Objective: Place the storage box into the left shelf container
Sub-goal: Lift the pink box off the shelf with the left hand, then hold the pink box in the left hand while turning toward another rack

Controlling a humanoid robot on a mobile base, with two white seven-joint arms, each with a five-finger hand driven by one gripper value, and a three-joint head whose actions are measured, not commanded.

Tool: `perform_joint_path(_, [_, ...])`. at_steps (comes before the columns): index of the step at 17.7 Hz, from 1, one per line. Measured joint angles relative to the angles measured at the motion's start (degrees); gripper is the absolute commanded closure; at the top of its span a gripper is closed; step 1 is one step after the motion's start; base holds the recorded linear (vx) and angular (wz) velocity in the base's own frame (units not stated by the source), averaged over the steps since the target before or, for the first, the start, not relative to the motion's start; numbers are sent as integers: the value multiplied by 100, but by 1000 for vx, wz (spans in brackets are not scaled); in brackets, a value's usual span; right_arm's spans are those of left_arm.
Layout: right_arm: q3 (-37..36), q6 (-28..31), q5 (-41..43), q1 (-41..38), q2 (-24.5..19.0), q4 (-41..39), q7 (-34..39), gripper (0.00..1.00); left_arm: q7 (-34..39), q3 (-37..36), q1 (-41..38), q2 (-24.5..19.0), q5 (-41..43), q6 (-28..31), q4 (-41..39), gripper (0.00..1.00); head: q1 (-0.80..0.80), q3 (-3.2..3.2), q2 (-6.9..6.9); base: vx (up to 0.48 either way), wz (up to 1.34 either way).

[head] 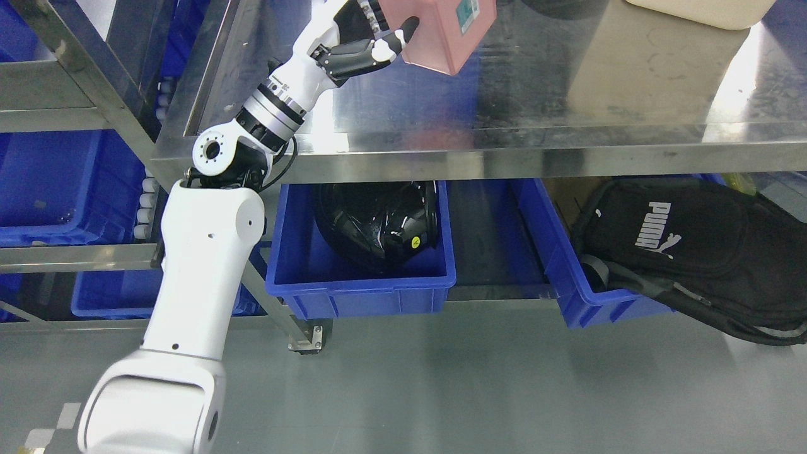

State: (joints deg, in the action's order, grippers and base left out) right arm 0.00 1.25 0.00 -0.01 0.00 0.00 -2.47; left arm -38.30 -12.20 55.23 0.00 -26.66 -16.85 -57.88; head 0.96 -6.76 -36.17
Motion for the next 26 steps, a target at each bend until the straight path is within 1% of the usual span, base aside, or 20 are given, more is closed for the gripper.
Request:
perform_joint_path(3, [0, 0, 0, 1, 0, 0, -2, 0, 504, -12, -792, 0, -166, -457, -851, 99, 0, 0, 0, 0, 12])
perform_joint_path(4, [0, 0, 0, 0, 0, 0, -2, 0, 567, -44, -1096, 0, -194, -627, -1105, 99, 0, 0, 0, 0, 0])
perform_joint_path(6, [0, 0, 0, 0, 0, 0, -2, 0, 604, -115, -1703, 0, -233, -988, -1550, 99, 0, 0, 0, -1, 67])
perform_joint_path(9, [0, 0, 0, -1, 0, 0, -2, 0, 463, -210, -2469, 0, -273, -1284, -2070, 98, 0, 0, 0, -4, 500])
perform_joint_path(11, [0, 0, 0, 0, 0, 0, -2, 0, 348, -254, -2819, 0, -286, -1391, -2311, 98, 0, 0, 0, 17, 894])
perform_joint_path(18, [0, 0, 0, 0, 0, 0, -2, 0, 96, -397, -3657, 0, -306, -1611, -2814, 98, 0, 0, -1, 103, 1196])
perform_joint_path(26, [0, 0, 0, 2, 0, 0, -15, 0, 69, -474, -5020, 0, -310, -2278, -3135, 98, 0, 0, -4, 226, 1212])
